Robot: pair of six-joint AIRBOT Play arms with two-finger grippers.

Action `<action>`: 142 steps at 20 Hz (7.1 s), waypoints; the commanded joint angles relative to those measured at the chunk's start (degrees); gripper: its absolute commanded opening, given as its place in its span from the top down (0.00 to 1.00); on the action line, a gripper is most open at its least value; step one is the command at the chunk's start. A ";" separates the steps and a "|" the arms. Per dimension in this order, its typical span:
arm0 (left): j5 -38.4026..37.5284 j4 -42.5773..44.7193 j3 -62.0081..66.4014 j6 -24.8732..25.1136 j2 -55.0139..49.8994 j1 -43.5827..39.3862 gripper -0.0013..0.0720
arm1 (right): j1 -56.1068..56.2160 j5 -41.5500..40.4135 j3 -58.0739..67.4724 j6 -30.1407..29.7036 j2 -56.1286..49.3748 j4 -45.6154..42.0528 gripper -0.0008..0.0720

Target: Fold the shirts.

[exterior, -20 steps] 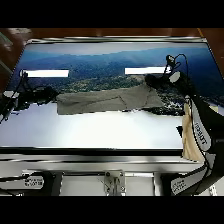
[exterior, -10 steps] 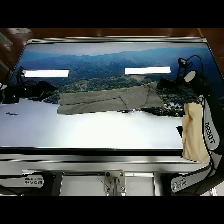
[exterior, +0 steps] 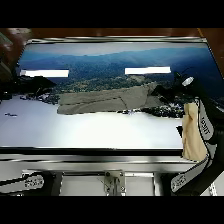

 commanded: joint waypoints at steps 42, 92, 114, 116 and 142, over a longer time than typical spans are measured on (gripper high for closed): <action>27.58 -50.40 -1.79 10.14 -19.15 -47.39 0.93 | 6.32 26.97 0.31 7.54 38.42 -1.36 0.90; 7.34 -26.10 -1.79 10.49 15.21 3.63 0.93 | 29.09 9.16 -13.66 13.99 12.48 -10.97 0.05; 7.32 -17.33 -1.79 7.37 15.13 2.19 0.93 | 15.04 7.04 14.12 -3.32 28.44 10.01 0.90; 6.60 -17.33 -1.79 7.37 15.13 0.96 0.93 | 7.87 11.04 18.21 -0.44 30.53 9.99 0.90; -6.67 -17.38 -1.79 6.34 15.19 -4.35 0.93 | -35.17 22.32 22.12 14.64 24.85 -3.34 0.90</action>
